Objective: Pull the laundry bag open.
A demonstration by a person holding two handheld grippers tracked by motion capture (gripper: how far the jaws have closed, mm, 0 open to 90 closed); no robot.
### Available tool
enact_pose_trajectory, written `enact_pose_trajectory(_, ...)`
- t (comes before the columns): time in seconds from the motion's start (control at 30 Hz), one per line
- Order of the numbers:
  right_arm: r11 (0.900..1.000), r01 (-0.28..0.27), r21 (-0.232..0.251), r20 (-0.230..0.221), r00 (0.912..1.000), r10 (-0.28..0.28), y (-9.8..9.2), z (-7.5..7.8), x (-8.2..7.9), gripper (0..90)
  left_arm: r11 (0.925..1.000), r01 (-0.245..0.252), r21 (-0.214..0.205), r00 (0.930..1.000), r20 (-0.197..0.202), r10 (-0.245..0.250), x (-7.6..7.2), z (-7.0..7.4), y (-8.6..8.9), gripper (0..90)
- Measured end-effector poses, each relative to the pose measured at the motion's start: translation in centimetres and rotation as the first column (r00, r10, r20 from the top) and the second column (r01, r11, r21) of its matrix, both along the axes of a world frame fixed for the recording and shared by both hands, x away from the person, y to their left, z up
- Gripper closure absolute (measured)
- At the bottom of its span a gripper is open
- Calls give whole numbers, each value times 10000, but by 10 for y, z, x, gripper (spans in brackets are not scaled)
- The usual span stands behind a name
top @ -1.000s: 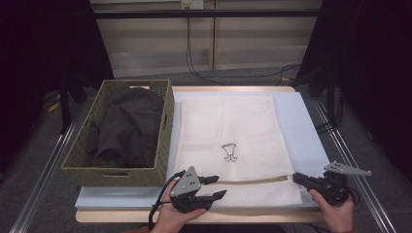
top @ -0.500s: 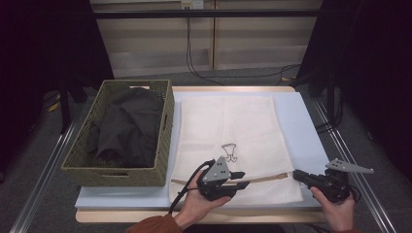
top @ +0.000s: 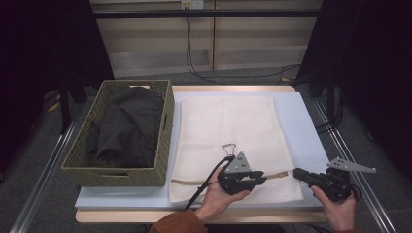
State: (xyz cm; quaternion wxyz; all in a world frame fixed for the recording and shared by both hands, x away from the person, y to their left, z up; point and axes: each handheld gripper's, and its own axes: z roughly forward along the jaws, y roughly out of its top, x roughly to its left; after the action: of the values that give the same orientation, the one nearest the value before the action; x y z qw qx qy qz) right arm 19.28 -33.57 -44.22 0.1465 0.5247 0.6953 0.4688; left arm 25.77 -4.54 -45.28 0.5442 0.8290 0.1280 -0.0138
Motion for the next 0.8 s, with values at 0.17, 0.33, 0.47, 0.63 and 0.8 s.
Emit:
enact_pose_trajectory(0.17,10000,-18,12,76,10000,18,1,1,0,855,9994,182,301,9998,-70,-180,0,-7,-15,759)
enact_pose_trajectory(0.33,10000,-71,41,266,9996,70,3,4,-1,857,9991,240,341,9994,-244,-232,3,-10,-27,735)
enact_pose_trajectory(0.47,9999,-120,51,335,9994,119,4,6,-2,859,9985,163,520,9995,-292,-148,6,-15,-34,705)
enact_pose_trajectory(0.63,9997,-210,88,383,9991,207,5,6,-2,860,9977,135,660,9992,-390,-109,8,-19,-39,697)
enact_pose_trajectory(0.8,9995,-309,116,425,9986,303,7,6,-2,862,9980,-28,629,9983,-582,65,11,-21,-44,685)
